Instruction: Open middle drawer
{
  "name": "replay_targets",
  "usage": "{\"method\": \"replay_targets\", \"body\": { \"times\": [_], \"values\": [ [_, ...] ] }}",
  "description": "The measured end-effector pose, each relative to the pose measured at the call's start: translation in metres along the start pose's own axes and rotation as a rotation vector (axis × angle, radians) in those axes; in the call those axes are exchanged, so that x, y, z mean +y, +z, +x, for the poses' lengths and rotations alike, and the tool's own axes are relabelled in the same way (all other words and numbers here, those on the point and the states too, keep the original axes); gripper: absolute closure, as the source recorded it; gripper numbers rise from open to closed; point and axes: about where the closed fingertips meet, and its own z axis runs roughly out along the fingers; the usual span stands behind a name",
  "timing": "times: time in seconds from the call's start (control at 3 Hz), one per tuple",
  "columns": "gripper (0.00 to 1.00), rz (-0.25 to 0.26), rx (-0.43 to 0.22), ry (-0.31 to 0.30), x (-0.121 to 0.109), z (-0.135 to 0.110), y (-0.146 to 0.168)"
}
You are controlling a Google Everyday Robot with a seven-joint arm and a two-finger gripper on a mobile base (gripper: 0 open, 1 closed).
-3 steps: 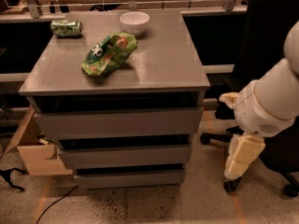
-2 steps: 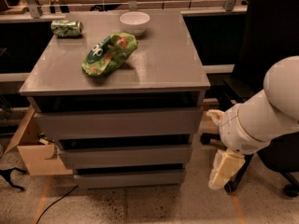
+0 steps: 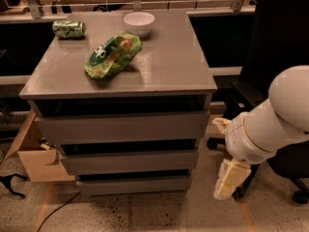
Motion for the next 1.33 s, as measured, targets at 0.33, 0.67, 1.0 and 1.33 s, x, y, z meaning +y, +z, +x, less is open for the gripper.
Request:
{"method": "replay_targets", "body": {
  "times": [0.33, 0.67, 1.0, 1.33],
  "values": [
    [0.0, -0.015, 0.02, 0.01, 0.012, 0.009, 0.041],
    [0.0, 0.006, 0.031, 0.022, 0.019, 0.021, 0.098],
    [0.0, 0.035, -0.004, 0.011, 0.014, 0.019, 0.156],
    [0.0, 0.052, -0.077, -0.011, 0.001, 0.005, 0.216]
  ]
}}
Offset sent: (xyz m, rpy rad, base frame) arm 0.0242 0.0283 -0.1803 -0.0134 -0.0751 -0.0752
